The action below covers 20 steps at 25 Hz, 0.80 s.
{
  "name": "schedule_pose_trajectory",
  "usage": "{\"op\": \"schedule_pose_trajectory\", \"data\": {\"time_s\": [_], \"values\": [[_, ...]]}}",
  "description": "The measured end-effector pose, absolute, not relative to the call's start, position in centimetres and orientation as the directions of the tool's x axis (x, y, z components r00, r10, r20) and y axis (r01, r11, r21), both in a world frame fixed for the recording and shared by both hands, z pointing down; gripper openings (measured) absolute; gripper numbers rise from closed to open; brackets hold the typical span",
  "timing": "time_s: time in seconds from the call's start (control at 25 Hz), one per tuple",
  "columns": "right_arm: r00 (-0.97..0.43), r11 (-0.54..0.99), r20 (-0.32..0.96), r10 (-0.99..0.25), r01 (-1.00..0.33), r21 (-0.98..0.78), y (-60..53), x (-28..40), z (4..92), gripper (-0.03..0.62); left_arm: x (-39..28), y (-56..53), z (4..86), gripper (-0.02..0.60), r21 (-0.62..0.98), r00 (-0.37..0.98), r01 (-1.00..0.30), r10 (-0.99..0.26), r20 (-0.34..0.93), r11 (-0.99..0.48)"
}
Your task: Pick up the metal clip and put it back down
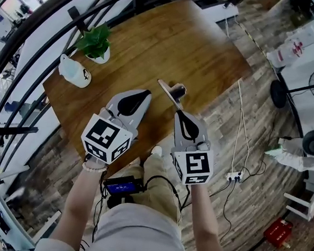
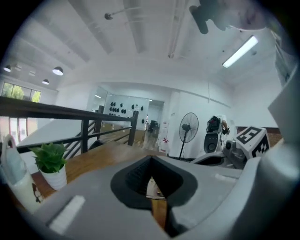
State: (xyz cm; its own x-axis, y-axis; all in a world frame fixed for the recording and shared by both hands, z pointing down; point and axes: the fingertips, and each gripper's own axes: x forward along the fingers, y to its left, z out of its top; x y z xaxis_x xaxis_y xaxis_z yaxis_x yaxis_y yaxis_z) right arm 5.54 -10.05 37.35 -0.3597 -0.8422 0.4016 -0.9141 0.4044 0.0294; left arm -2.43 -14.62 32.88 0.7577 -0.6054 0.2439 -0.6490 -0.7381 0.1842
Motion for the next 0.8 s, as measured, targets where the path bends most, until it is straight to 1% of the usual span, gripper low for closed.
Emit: {"op": "schedule_pose_trajectory", "data": {"time_s": [0.24,0.48,0.64,0.8], "values": [[-0.346,0.384,0.345,-0.872,-0.922,0.046,-8.1,4.6,33.8,0.014,-3.1,-12.0,29.7,0.000,0.107,0.776,-0.622,-0.592,0.215,-0.776],[-0.336,0.372,0.300,-0.893,-0.925,0.071,-6.2,4.1,31.1,0.014,-3.9,-9.7,27.1,0.000,0.068,0.785,-0.611,-0.593,0.179,-0.789],[-0.328,0.361,0.274,-0.904,-0.929,0.079,-5.2,4.0,29.6,0.014,-4.5,-8.1,25.7,0.000,0.029,0.787,-0.604,-0.591,0.177,-0.797],[-0.320,0.351,0.249,-0.914,-0.932,0.089,-4.3,3.7,28.5,0.014,-5.0,-6.6,25.5,0.000,0.038,0.798,-0.593,-0.580,0.163,-0.805]]}}
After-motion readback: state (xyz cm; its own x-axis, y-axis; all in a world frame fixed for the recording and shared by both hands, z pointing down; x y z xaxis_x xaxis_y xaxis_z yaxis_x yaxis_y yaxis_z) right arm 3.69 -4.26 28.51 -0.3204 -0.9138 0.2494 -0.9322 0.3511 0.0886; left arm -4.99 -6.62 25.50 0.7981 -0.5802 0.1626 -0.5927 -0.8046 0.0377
